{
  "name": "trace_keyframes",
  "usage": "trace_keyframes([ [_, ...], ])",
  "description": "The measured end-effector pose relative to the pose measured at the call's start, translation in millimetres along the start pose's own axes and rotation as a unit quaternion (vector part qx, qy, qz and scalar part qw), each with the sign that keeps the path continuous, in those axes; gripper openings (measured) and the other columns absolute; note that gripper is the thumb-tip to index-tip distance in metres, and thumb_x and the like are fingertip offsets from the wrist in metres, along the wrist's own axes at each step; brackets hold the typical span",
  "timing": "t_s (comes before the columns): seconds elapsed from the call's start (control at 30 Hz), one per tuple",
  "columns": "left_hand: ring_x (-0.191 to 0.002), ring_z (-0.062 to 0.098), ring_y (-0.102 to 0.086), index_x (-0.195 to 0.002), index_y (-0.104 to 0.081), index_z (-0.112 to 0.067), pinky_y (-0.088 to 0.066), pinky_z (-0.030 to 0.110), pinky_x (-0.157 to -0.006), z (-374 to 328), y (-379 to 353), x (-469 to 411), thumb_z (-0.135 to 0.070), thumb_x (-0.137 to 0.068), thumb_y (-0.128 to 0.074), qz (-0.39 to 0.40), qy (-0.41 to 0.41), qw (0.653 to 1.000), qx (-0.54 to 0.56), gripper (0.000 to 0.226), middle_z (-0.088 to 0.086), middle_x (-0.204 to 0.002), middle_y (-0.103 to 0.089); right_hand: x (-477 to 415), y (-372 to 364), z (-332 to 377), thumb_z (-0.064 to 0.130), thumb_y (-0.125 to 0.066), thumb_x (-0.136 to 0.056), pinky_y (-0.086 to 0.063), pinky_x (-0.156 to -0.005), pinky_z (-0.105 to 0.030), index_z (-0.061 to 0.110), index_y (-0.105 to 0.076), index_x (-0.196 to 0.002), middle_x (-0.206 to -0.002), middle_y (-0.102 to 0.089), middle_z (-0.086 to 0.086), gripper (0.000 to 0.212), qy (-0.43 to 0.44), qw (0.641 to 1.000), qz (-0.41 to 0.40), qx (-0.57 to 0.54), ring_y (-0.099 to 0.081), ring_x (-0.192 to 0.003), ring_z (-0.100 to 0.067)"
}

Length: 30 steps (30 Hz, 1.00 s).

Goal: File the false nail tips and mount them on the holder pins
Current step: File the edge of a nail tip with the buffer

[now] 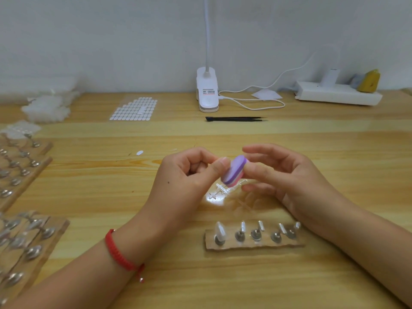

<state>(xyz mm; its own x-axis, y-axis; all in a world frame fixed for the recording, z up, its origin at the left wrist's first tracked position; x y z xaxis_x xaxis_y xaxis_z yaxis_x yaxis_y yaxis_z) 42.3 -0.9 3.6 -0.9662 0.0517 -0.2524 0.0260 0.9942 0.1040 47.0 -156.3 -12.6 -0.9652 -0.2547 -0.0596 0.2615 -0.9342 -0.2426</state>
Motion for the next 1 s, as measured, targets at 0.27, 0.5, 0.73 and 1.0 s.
trace_keyframes([
  [0.27,-0.041,0.006,-0.022,-0.072,-0.064,0.002,-0.025,0.01,-0.041,3,2,-1,-0.024,-0.079,-0.069,-0.007,0.013,1.0,0.008,0.028,-0.006,-0.046,-0.026,0,-2,0,0.019,-0.078,-0.062,-0.057,-0.062,-0.024,0.022,-0.076,-0.094,-0.09,-0.074,-0.003,0.032,0.004,1.0,0.001,0.009,-0.073,-0.078,-0.018],
  [0.5,-0.042,0.006,-0.022,-0.071,-0.063,0.002,-0.025,0.009,-0.042,5,5,-1,-0.023,-0.079,-0.07,-0.014,0.02,1.0,0.017,0.028,-0.004,-0.048,-0.026,-1,2,0,0.02,-0.077,-0.063,-0.057,-0.054,-0.024,0.025,-0.073,-0.105,-0.097,-0.074,-0.005,0.043,-0.005,1.0,-0.012,-0.02,-0.073,-0.078,-0.021],
  [0.73,-0.04,0.004,-0.023,-0.068,-0.063,-0.001,-0.026,0.009,-0.042,3,-1,0,-0.019,-0.082,-0.069,0.007,0.019,1.0,0.009,0.023,-0.009,-0.044,-0.026,-1,8,0,0.016,-0.075,-0.064,-0.056,-0.053,-0.023,0.016,-0.068,-0.11,-0.096,-0.073,-0.008,0.047,-0.013,0.998,-0.038,-0.046,-0.073,-0.081,-0.021],
  [1.0,-0.039,0.003,-0.024,-0.072,-0.064,0.002,-0.029,0.004,-0.043,2,-3,1,-0.024,-0.079,-0.069,0.016,0.022,0.999,0.017,0.027,-0.01,-0.044,-0.027,-4,20,-3,0.009,-0.065,-0.076,-0.059,-0.074,-0.027,0.014,-0.056,-0.108,-0.097,-0.071,-0.009,0.033,-0.059,0.965,-0.084,-0.242,-0.071,-0.097,-0.023],
])
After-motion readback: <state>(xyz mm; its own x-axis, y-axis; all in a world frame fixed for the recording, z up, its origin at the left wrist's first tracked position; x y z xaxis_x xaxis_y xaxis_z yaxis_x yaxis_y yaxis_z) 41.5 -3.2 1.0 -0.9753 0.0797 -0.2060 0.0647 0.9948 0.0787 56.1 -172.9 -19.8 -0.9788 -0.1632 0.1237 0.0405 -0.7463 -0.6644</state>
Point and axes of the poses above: each hand's wrist, its own x-axis away from the middle knuckle, its own y-axis out of the back of the hand, z = x × y, the point moved 8 cm from there along -x, towards the middle knuckle
